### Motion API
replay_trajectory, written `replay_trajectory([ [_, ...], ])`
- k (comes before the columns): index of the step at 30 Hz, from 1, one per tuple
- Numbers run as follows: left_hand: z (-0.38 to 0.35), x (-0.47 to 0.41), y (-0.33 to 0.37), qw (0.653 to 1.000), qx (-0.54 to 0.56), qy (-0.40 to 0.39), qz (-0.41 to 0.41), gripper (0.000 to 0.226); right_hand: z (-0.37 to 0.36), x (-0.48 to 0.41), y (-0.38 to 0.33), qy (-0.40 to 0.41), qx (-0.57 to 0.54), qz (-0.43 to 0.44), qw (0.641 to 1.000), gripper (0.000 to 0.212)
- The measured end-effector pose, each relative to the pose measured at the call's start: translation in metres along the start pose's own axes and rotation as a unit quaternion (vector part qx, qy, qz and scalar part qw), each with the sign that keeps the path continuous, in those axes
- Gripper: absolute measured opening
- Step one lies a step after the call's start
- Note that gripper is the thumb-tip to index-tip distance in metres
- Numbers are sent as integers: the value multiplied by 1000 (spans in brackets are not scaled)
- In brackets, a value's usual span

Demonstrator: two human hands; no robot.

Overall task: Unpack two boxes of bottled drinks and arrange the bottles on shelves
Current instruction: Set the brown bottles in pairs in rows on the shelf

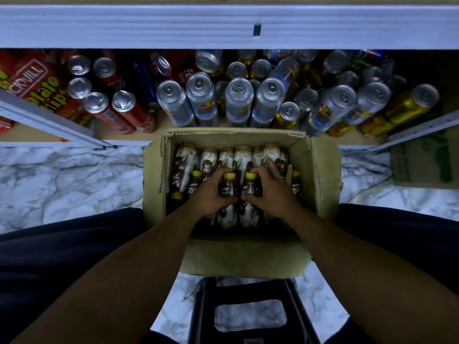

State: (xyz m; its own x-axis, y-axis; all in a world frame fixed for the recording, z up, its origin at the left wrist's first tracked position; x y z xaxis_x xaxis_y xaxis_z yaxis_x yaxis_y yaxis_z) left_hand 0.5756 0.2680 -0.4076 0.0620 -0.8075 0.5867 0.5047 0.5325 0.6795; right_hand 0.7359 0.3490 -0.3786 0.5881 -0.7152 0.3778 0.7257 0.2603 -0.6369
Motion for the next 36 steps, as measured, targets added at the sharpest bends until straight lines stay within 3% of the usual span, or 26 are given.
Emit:
replay_trajectory([
  [4, 7, 17, 4, 999, 35, 39, -2, 76, -4, 17, -7, 41, 27, 31, 998, 56],
  [13, 20, 44, -11, 987, 96, 128, 8, 69, 5, 14, -21, 40, 0, 3, 999, 64],
  [17, 21, 46, -24, 983, 130, 129, 26, 72, -7, -3, -28, -5, -18, 9, 1000, 74],
  [20, 21, 43, -28, 985, 126, 116, 18, 72, -29, -18, -33, -78, -52, -25, 995, 92],
  [22, 21, 44, -28, 986, 122, 116, 12, 71, -44, -24, -31, -98, -57, -46, 992, 92],
  [25, 22, 43, -27, 984, 132, 115, 7, 69, -48, -22, -22, -71, -133, -76, 986, 80],
  [31, 38, 48, -5, 977, 169, 130, 11, 70, -14, 1, -13, -9, -353, -92, 931, 73],
  [36, 69, 62, 37, 970, 203, 133, -6, 71, 40, 13, -47, 16, -428, -58, 902, 69],
])
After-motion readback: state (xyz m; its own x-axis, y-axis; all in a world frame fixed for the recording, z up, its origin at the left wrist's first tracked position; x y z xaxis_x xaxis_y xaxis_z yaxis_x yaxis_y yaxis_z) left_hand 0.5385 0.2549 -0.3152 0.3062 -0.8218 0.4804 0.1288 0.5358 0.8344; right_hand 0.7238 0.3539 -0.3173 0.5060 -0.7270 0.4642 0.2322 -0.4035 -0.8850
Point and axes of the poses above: each hand's wrist, its own x-axis away from the middle knuckle, its own z-axis out of the back of the hand, y = z × x, the point moved 8 cm from there along -x, towards the middle knuckle, and after that the axes turned 10 degrees about -x, right-handed, at the moved point
